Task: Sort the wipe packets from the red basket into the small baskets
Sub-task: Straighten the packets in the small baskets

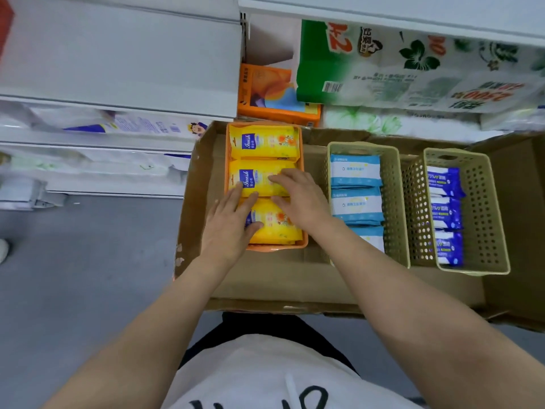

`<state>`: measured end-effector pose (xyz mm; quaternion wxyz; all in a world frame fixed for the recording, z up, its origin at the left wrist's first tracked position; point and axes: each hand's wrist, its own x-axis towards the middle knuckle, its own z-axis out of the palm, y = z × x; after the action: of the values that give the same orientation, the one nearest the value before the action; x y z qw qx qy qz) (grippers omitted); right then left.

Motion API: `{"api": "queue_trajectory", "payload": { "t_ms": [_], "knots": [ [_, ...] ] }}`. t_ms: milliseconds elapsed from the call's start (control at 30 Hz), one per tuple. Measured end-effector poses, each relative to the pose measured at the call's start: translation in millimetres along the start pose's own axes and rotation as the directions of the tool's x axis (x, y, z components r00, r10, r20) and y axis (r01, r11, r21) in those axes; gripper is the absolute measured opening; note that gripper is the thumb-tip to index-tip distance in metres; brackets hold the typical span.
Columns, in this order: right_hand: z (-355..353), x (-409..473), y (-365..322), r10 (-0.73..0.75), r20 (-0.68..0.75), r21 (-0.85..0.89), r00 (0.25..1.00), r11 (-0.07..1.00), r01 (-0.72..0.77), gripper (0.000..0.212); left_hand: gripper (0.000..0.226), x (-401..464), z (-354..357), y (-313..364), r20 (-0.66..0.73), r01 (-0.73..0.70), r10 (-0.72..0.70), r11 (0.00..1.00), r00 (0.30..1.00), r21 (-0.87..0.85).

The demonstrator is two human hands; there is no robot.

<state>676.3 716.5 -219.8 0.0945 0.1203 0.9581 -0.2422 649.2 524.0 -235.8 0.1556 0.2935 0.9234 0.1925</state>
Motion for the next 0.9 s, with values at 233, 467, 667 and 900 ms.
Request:
{"api": "queue_trajectory", "payload": {
  "t_ms": [233, 467, 667, 900],
  "knots": [
    [-6, 16, 9, 0.084, -0.086, 0.102, 0.993, 0.992, -0.075, 0.052, 0.058, 18, -9, -2, -0.07, 0.108, -0.113, 0.991, 0.991, -0.078],
    [-17, 36, 15, 0.082, 0.05, 0.068, 0.995, 0.994, -0.085, 0.051, 0.049, 68, -16, -3, -0.032, 0.162, -0.167, 0.979, 0.985, -0.127],
    [-19, 49, 14, 0.113, -0.158, 0.143, 0.981, 0.986, -0.09, 0.047, 0.053, 77, -20, -2, -0.135, 0.187, -0.199, 0.978, 0.971, -0.096],
    [-21, 61, 18, 0.093, -0.084, 0.115, 0.992, 0.99, -0.083, 0.042, 0.06, 85, -20, -9, 0.033, 0.129, -0.129, 0.992, 0.991, -0.01]
  ]
}}
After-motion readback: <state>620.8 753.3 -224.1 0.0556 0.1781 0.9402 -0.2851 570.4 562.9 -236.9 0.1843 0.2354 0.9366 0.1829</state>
